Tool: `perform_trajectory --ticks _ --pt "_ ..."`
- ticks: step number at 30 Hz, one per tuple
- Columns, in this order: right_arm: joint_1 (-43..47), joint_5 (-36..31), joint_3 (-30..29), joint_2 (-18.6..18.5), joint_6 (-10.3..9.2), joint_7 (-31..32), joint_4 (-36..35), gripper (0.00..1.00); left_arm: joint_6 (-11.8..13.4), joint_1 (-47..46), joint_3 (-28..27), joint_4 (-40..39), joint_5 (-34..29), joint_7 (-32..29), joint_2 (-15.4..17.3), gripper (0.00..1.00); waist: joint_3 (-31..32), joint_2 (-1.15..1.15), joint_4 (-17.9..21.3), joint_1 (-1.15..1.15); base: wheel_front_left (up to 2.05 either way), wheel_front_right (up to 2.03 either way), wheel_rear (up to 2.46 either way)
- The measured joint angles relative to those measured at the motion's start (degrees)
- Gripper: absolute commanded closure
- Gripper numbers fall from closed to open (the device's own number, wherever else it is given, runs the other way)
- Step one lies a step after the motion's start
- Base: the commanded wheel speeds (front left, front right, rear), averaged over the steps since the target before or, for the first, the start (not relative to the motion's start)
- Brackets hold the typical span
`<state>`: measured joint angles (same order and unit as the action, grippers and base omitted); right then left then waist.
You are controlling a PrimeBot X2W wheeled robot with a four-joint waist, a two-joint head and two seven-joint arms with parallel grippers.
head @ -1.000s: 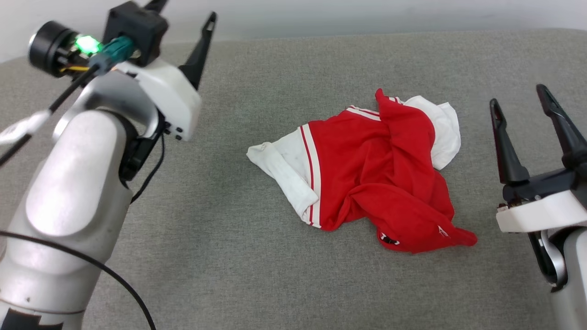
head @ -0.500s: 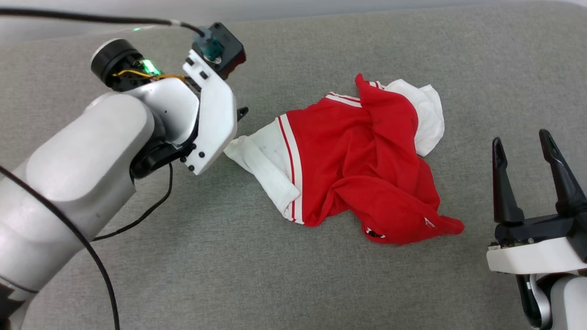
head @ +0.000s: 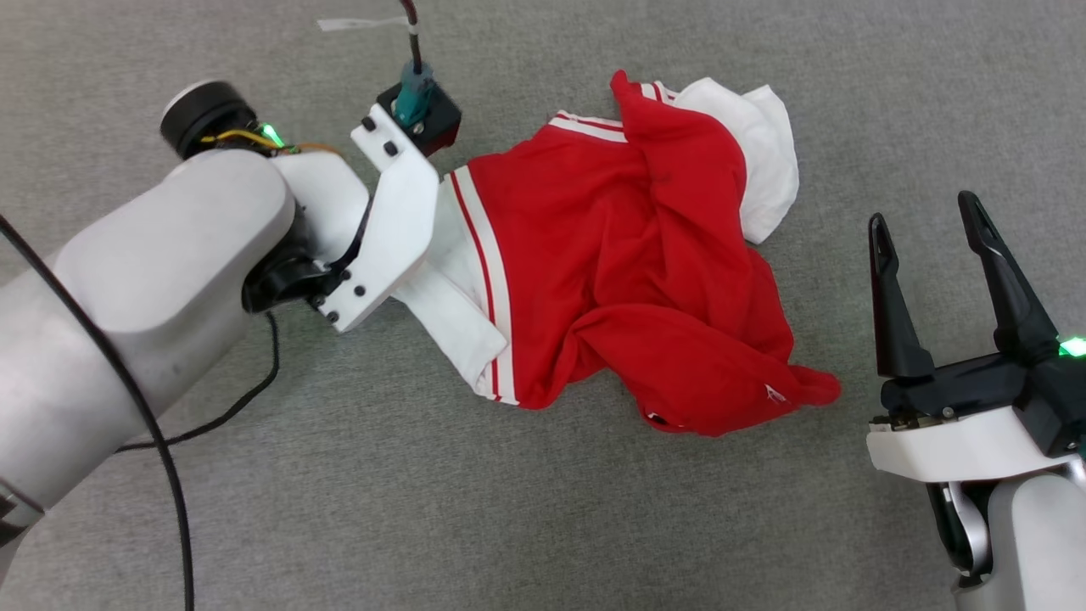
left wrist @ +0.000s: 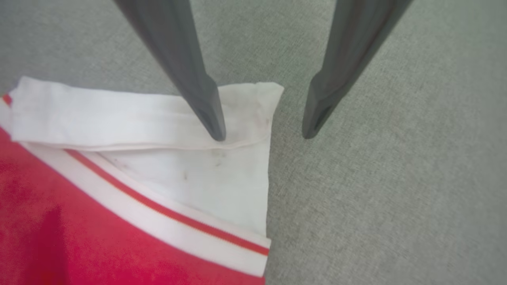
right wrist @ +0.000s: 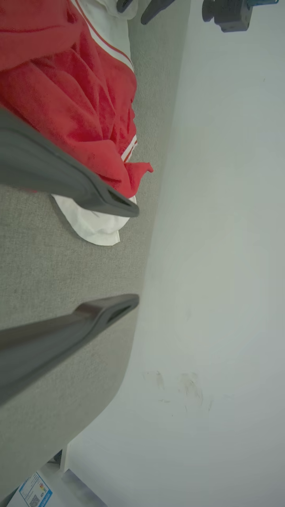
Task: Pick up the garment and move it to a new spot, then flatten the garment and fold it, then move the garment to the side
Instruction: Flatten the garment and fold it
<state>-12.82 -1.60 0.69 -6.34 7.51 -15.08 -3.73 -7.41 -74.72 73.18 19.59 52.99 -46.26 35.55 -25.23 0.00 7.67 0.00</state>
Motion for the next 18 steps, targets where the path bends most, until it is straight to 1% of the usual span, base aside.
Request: perform_trajectory --ticks 3,6,7,8,9,11,14,16,18 --pt "-0.29 0.0 0.25 0.18 0.0 0.0 -0.03 0.0 0.01 1.77 0.0 -0.78 -0.44 -4.43 1.31 0.0 -1.21 0.0 0.96 0.0 0.0 0.0 0.0" --pt "-0.69 -0.01 0.12 0.33 0.0 0.0 -0.03 0.0 0.05 2.91 -0.77 -2.44 -0.96 -6.23 2.27 0.0 -1.84 0.0 1.55 0.0 0.0 0.0 0.0" --pt "-0.82 -0.02 0.07 0.35 0.0 0.0 0.02 0.0 0.12 3.13 -0.89 -2.92 -0.9 -6.5 2.49 0.52 -1.83 0.0 1.57 0.0 0.0 0.0 0.0" --pt "-0.89 -0.14 -0.14 0.34 -0.01 0.0 0.08 0.0 0.18 3.42 -0.88 -3.38 -0.9 -5.9 2.65 0.9 -1.75 0.0 1.48 0.0 0.0 0.0 0.0" --pt "-0.94 -0.32 -0.24 0.35 0.0 0.0 0.19 0.0 0.18 3.89 -0.89 -3.68 -0.8 -5.44 2.76 1.0 -1.61 0.0 1.31 0.0 0.0 0.0 0.0" --pt "-0.94 -0.42 -0.37 0.33 0.0 0.0 0.34 0.0 0.07 4.4 -0.53 -4.08 0.11 -3.44 2.72 1.0 -1.09 0.0 0.84 0.0 0.0 0.0 0.0" --pt "-0.91 -0.42 -0.89 0.25 0.0 0.0 0.64 0.0 0.0 4.65 0.16 -4.19 0.58 1.71 3.08 1.0 0.04 0.0 -0.05 0.0 0.0 0.0 0.0" --pt "-0.66 -0.41 -1.45 0.24 0.0 0.0 0.77 0.0 0.0 4.66 0.23 -4.59 0.86 5.17 4.07 1.0 1.0 0.0 -0.78 0.0 0.0 0.0 0.0" --pt "0.19 -0.4 -2.11 0.24 0.0 0.0 0.98 0.0 0.0 5.14 0.19 -4.95 1.32 7.14 5.73 1.0 2.01 0.0 -1.61 0.0 0.0 0.0 0.0"
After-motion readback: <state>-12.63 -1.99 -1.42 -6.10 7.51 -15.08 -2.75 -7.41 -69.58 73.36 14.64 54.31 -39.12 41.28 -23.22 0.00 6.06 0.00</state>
